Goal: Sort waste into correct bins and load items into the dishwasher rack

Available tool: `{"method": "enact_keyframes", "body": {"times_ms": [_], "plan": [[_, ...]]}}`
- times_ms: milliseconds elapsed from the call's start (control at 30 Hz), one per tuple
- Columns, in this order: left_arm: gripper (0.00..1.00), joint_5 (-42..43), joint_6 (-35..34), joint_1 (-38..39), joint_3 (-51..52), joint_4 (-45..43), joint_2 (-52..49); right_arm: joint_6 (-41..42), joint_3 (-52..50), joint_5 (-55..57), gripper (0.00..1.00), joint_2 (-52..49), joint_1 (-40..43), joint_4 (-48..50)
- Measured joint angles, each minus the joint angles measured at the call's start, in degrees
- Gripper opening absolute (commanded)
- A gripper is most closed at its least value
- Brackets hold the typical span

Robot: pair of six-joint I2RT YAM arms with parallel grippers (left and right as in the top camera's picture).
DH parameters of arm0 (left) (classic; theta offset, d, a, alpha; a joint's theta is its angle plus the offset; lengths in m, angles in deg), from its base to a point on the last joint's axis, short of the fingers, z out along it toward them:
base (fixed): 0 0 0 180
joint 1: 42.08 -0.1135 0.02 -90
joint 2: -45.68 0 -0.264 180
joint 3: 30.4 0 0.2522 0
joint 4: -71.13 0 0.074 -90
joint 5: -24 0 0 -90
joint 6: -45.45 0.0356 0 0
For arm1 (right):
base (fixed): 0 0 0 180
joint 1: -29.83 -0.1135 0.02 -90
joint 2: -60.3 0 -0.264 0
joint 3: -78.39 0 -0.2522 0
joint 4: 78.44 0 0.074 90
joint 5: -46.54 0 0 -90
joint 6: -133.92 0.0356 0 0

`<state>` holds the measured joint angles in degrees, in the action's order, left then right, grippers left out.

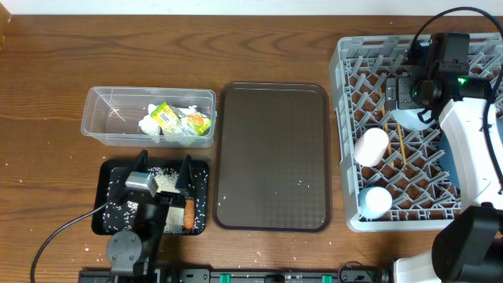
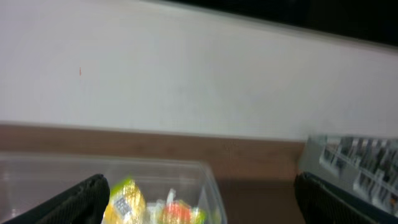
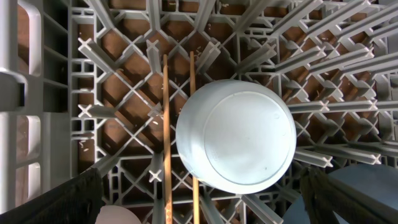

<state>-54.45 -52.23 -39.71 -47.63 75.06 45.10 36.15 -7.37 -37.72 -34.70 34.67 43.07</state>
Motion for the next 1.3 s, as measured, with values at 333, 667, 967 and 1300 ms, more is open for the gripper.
{"method": "enact_keyframes", "body": {"times_ms": [333,667,967,1300], "plan": [[0.97,0.0,0.0,0.07,3.1,1.79,-0.02,0.0,0.0,0.0,0.99,0.0,0.0,-0.02],[0.97,-1.55,0.02,0.09,2.86,9.88,-0.04,0.0,0.0,-0.02,0.99,0.0,0.0,0.0],[0.97,-2.97,0.02,0.11,2.69,10.45,-0.02,0.0,0.0,0.0,0.99,0.0,0.0,0.0],[0.97,-2.97,0.02,0.11,2.67,10.47,-0.02,0.0,0.0,0.0,0.99,0.0,0.0,0.0]]}}
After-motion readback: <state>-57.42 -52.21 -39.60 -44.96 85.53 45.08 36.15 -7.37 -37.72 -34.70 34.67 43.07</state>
